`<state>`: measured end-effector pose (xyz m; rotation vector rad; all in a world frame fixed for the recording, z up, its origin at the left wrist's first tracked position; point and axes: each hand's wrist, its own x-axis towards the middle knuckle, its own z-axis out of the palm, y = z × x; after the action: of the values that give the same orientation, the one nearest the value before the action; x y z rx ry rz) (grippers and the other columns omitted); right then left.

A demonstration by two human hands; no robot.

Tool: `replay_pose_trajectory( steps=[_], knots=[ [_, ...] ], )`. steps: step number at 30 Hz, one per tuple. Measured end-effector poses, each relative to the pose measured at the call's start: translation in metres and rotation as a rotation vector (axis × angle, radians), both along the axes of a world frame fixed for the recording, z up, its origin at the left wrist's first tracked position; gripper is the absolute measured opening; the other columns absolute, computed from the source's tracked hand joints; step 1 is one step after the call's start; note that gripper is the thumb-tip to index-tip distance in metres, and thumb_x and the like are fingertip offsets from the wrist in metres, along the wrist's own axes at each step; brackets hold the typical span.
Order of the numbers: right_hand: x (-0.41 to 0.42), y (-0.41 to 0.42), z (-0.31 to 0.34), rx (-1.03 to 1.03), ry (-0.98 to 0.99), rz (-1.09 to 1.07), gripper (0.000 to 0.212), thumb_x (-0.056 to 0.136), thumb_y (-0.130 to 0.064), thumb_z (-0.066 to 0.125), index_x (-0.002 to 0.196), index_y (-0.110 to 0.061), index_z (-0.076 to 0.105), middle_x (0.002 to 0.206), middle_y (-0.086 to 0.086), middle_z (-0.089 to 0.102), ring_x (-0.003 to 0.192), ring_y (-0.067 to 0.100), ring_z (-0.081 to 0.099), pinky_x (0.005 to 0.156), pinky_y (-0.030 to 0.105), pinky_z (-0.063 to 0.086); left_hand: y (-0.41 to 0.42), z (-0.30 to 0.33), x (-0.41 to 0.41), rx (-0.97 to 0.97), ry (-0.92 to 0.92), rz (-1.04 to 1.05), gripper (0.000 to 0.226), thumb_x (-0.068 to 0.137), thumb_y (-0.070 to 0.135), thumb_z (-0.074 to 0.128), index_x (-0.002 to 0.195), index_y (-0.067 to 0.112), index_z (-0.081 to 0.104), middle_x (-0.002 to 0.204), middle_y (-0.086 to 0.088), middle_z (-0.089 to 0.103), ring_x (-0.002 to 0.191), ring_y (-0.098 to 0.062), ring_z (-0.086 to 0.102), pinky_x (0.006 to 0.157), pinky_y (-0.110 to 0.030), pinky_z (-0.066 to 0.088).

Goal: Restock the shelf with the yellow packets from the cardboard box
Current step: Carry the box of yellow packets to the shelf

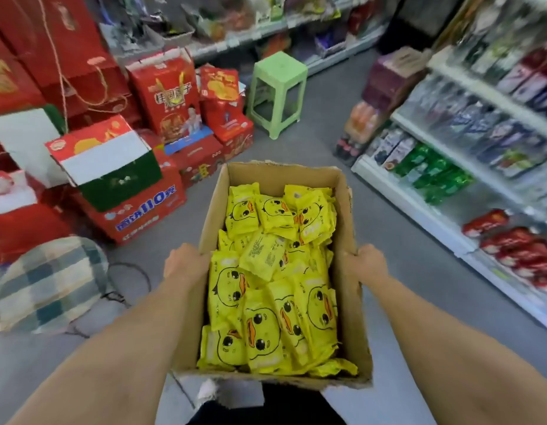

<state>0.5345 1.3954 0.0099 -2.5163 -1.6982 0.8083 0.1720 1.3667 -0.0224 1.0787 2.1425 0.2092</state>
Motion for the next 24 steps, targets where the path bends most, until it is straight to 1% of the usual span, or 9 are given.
replay_pose_trajectory(
  steps=[2, 4, 6, 8, 11, 15, 18, 21, 24],
  knots=[
    [0.016, 0.042, -0.009, -0.012, 0.011, -0.041, 0.047, 0.093, -0.02, 0.055, 0.054, -0.008, 0.032, 0.057, 0.009, 0.041, 0.06, 0.027, 0.045, 0.051, 0.03, 0.032, 0.052, -0.004, 0.013, 0.0, 0.013, -0.042, 0.042, 0.086, 0.04, 0.062, 0.063, 0.008, 0.048, 0.076, -0.012, 0.06, 0.069, -0.029, 0.057, 0.063, -0.031, 0.046],
    [0.03, 0.085, -0.017, -0.016, 0.026, -0.053, 0.045, 0.094, -0.02, 0.054, 0.057, -0.007, 0.034, 0.067, 0.015, 0.048, 0.065, 0.028, 0.048, 0.058, 0.03, 0.034, 0.1, -0.005, 0.028, 0.012, 0.009, -0.044, 0.041, 0.086, 0.041, 0.064, 0.064, 0.01, 0.05, 0.077, -0.012, 0.06, 0.071, -0.029, 0.057, 0.064, -0.031, 0.047],
    [0.046, 0.131, -0.024, -0.023, 0.051, -0.068, 0.044, 0.095, -0.021, 0.055, 0.059, -0.006, 0.035, 0.072, 0.017, 0.05, 0.064, 0.028, 0.047, 0.057, 0.031, 0.033, 0.147, -0.006, 0.042, 0.007, 0.006, -0.041, 0.041, 0.085, 0.042, 0.065, 0.063, 0.011, 0.05, 0.076, -0.011, 0.06, 0.073, -0.031, 0.06, 0.065, -0.033, 0.049],
    [0.061, 0.178, -0.027, -0.029, 0.063, -0.087, 0.043, 0.094, -0.023, 0.056, 0.06, -0.007, 0.035, 0.064, 0.011, 0.047, 0.058, 0.024, 0.045, 0.049, 0.032, 0.029, 0.191, -0.004, 0.056, -0.011, 0.025, -0.047, 0.043, 0.086, 0.042, 0.065, 0.059, 0.012, 0.048, 0.082, -0.015, 0.065, 0.077, -0.034, 0.063, 0.069, -0.035, 0.053],
    [0.077, 0.245, -0.025, -0.008, 0.049, -0.078, 0.045, 0.091, -0.023, 0.057, 0.057, -0.009, 0.031, 0.055, 0.005, 0.039, 0.053, 0.024, 0.039, 0.045, 0.029, 0.024, 0.254, 0.001, 0.071, -0.016, 0.044, -0.054, 0.043, 0.086, 0.041, 0.064, 0.061, 0.01, 0.05, 0.084, -0.017, 0.066, 0.08, -0.036, 0.064, 0.072, -0.038, 0.055],
    [0.091, 0.328, -0.018, 0.029, 0.068, -0.105, 0.045, 0.088, -0.021, 0.056, 0.055, -0.011, 0.027, 0.052, 0.005, 0.037, 0.049, 0.021, 0.036, 0.046, 0.027, 0.025, 0.337, 0.009, 0.086, -0.006, 0.019, -0.053, 0.041, 0.086, 0.041, 0.065, 0.064, 0.01, 0.051, 0.082, -0.014, 0.062, 0.081, -0.035, 0.063, 0.069, -0.034, 0.051],
    [0.096, 0.396, -0.016, 0.036, 0.06, -0.111, 0.046, 0.089, -0.021, 0.057, 0.054, -0.011, 0.028, 0.05, 0.006, 0.037, 0.05, 0.023, 0.039, 0.046, 0.028, 0.028, 0.409, 0.008, 0.089, -0.016, -0.01, -0.062, 0.038, 0.085, 0.04, 0.065, 0.066, 0.01, 0.051, 0.083, -0.012, 0.062, 0.082, -0.034, 0.063, 0.07, -0.034, 0.052],
    [0.096, 0.464, -0.018, 0.051, 0.049, -0.138, 0.045, 0.089, -0.021, 0.058, 0.055, -0.01, 0.031, 0.05, 0.006, 0.039, 0.052, 0.023, 0.041, 0.048, 0.029, 0.031, 0.486, 0.0, 0.085, -0.006, -0.04, -0.098, 0.039, 0.086, 0.038, 0.065, 0.065, 0.009, 0.049, 0.087, -0.014, 0.063, 0.084, -0.034, 0.063, 0.065, -0.032, 0.047],
    [0.091, 0.532, -0.019, 0.034, 0.016, -0.161, 0.039, 0.09, -0.024, 0.057, 0.061, -0.006, 0.038, 0.057, 0.009, 0.043, 0.056, 0.025, 0.044, 0.05, 0.031, 0.031, 0.573, -0.01, 0.079, 0.001, -0.052, -0.154, 0.04, 0.088, 0.04, 0.064, 0.067, 0.01, 0.049, 0.093, -0.016, 0.065, 0.087, -0.033, 0.063, 0.067, -0.032, 0.045]
  ],
)
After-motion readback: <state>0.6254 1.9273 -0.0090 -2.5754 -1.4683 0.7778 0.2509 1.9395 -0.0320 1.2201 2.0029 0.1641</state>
